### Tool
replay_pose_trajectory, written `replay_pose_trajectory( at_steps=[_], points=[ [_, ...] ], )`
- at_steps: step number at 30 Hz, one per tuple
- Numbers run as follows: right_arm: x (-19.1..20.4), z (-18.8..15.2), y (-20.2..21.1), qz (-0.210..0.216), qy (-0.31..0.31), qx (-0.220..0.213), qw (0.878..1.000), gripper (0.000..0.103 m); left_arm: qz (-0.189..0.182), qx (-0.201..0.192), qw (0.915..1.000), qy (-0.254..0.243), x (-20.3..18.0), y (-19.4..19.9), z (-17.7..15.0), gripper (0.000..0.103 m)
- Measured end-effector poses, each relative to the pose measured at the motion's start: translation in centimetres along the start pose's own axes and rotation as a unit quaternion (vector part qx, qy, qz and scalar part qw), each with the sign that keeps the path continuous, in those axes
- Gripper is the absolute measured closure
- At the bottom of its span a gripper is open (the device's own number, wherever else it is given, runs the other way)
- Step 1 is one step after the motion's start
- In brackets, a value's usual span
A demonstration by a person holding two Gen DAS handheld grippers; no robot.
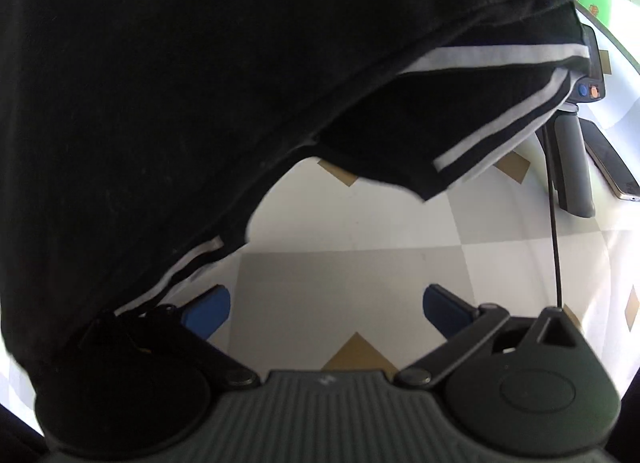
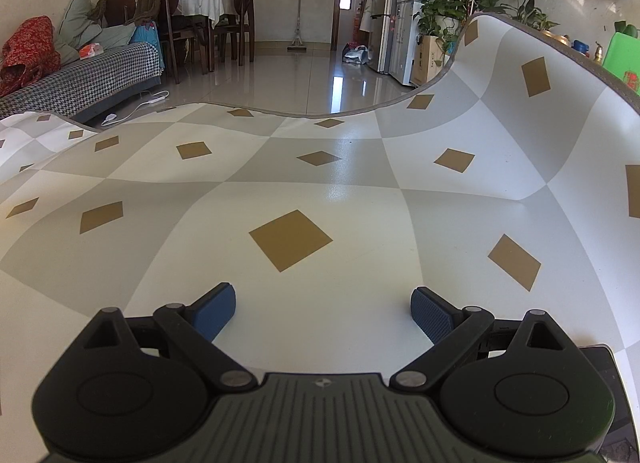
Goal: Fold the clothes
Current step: 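Drop the black striped track pants onto the mat in front of the tools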
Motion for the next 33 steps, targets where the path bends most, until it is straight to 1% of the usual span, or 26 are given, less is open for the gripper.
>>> replay_pose_trajectory(
  at_steps=[6, 14, 22, 33],
  points=[
    [0.0, 0.0, 0.0, 0.0, 0.0, 0.0, 1.0, 0.008, -0.003, -0.002, 1.0, 0.0, 0.4, 0.3, 0.3, 0.0],
    [0.0, 0.0, 0.0, 0.0, 0.0, 0.0, 1.0, 0.008, 0.001, -0.004, 1.0, 0.0, -0.6, 0.7, -0.4, 0.0],
    [0.0, 0.0, 0.0, 0.0, 0.0, 0.0, 1.0, 0.008, 0.006, -0.003, 1.0, -0.003, -1.3, 0.1, -0.5, 0.0],
    [0.0, 0.0, 0.0, 0.0, 0.0, 0.0, 1.0, 0.008, 0.006, -0.001, 1.0, -0.006, -0.9, -0.1, -0.6, 0.0]
  ],
)
Point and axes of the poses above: each gripper's, at about its wrist camera, not at the fingertips, and y roughly against the way its jaws point, x to its left, z to its top, the point moved 4 cm from there along -y, roughly the way its jaws point, and after that the axes turned 9 degrees about -z, right-handed, at the moved point
